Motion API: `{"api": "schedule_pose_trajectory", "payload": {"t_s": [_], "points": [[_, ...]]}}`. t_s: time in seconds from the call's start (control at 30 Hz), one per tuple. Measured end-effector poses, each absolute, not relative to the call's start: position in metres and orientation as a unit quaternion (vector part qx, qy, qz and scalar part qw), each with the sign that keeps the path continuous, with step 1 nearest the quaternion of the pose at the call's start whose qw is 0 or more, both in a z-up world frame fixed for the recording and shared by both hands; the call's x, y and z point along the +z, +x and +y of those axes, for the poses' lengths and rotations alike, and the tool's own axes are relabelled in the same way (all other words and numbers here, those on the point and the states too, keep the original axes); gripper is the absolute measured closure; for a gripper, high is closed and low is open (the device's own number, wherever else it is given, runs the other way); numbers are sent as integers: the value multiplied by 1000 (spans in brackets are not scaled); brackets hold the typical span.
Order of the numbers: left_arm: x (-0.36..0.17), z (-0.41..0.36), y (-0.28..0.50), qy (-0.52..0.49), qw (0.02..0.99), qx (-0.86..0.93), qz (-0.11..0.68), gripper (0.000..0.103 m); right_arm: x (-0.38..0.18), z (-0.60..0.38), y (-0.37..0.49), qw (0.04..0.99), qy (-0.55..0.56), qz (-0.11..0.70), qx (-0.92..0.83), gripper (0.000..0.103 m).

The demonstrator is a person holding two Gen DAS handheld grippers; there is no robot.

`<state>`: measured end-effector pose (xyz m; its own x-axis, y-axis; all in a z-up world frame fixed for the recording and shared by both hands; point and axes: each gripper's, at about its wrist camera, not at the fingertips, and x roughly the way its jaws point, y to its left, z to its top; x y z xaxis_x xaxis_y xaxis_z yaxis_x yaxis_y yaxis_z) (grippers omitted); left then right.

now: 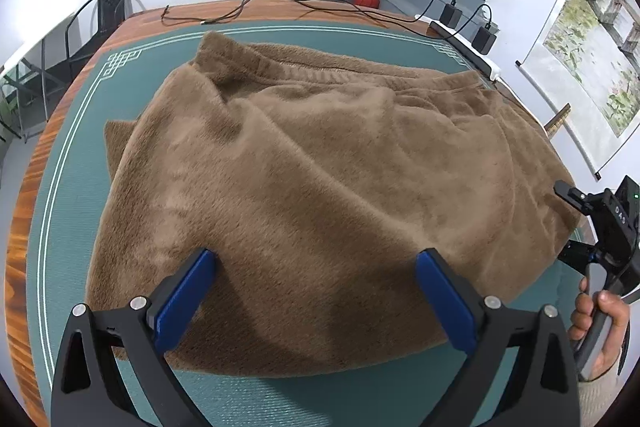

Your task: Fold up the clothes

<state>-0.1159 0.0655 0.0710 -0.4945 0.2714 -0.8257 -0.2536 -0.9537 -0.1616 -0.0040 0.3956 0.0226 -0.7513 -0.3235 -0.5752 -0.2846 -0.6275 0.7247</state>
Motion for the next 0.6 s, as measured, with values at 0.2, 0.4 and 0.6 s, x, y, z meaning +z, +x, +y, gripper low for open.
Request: {"api": "schedule_pose_trajectory", "payload": {"t_s": [0.2, 0.4, 0.6], "points": [[84, 90, -117, -472, 169, 865, 13, 1, 25, 384, -12, 2, 344, -406, -847, 32], [105, 117, -132, -466, 169, 868, 40, 1, 51, 367, -11, 19, 312, -344, -886, 63], [125, 146, -156, -482, 197, 853, 40, 1, 93, 314, 10, 29, 243, -163, -956, 64]]}}
